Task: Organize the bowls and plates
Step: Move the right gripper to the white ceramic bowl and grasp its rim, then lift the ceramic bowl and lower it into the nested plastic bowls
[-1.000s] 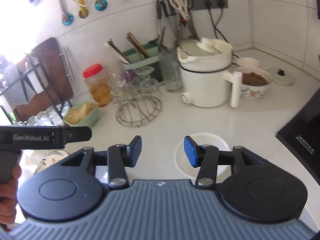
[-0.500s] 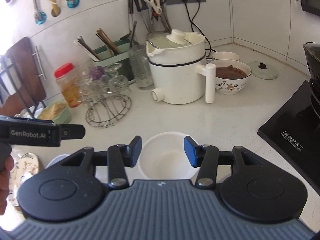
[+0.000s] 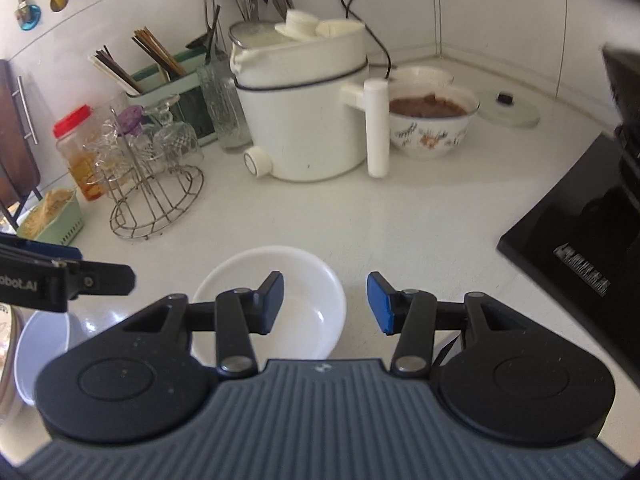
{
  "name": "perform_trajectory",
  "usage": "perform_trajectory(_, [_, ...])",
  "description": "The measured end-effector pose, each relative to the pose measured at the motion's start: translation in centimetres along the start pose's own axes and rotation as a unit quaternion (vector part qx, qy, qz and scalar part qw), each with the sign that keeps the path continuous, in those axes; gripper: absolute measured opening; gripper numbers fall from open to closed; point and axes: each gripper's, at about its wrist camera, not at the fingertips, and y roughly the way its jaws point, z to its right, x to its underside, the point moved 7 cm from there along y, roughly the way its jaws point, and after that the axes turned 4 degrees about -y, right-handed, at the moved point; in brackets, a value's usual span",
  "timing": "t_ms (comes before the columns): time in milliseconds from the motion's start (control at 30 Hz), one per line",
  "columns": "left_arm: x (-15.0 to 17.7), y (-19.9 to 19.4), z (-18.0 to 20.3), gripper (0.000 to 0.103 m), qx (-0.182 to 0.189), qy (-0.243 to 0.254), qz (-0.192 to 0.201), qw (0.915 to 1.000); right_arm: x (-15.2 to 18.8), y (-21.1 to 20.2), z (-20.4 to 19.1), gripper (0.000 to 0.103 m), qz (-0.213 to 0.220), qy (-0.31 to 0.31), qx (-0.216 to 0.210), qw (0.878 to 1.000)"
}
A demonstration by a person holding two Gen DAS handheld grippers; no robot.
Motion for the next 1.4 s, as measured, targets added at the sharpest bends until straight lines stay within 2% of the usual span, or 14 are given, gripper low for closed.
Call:
perform_trajectory(133, [0.5, 1.5, 0.5, 0.085, 0.017, -0.016, -0.026, 0.9994, 1.1, 1.3, 0.7, 0.049, -0.028, 0.037, -0.019, 0.999])
perform_trajectory(267, [0.9, 2.5, 1.5, 0.085, 0.031, -0.011, -0.04, 0.9986, 1.9, 1.8, 1.2, 0.049, -0.044, 0.06, -0.027, 0.997])
perform_trajectory(433, [1.1, 3.7, 2.3, 0.076, 0.047, -0.032, -0.052, 0.997, 2.8, 2.1, 1.4, 0.049, -0.061, 0.079, -0.031, 0.995])
perform_trajectory(500, [1.1, 4.2, 2.6, 0.066, 0.052, -0.04, -0.056, 0.9963, 3.1, 2.2, 1.5, 0.045, -0.066, 0.083, -0.031, 0.994])
perform_trajectory(700, [0.9, 5.1, 2.6, 0.058, 0.044, -0.063, -0.062, 0.9951, 2.8, 2.7, 2.0, 0.044, -0.064, 0.093, -0.023, 0.993])
perform_trajectory(833, [0.8, 5.2, 2.4, 0.048, 0.048, -0.077, -0.064, 0.9938, 2.7, 3.2, 2.2, 0.037, -0.071, 0.096, -0.026, 0.993])
perform_trajectory(900, [0.8, 5.3, 2.4, 0.033, 0.052, -0.083, -0.067, 0.993, 2.9, 3.5, 2.0, 0.03, -0.076, 0.093, -0.031, 0.992])
perform_trajectory(967, [1.0, 5.5, 2.6, 0.028, 0.059, -0.089, -0.072, 0.9917, 3.0, 3.8, 1.9, 0.026, -0.083, 0.09, -0.036, 0.992])
perform_trajectory(1033, [1.0, 5.4, 2.7, 0.027, 0.063, -0.089, -0.071, 0.9915, 2.9, 3.8, 1.7, 0.023, -0.085, 0.081, -0.041, 0.992])
perform_trajectory(1267, [1.1, 5.0, 2.9, 0.027, 0.082, -0.112, -0.067, 0.988, 2.7, 3.5, 0.9, 0.023, -0.089, 0.047, -0.052, 0.994])
perform_trajectory(1400, [1.2, 4.5, 3.0, 0.027, 0.086, -0.121, -0.063, 0.9868, 2.4, 3.2, 1.1, 0.022, -0.085, 0.057, -0.055, 0.993])
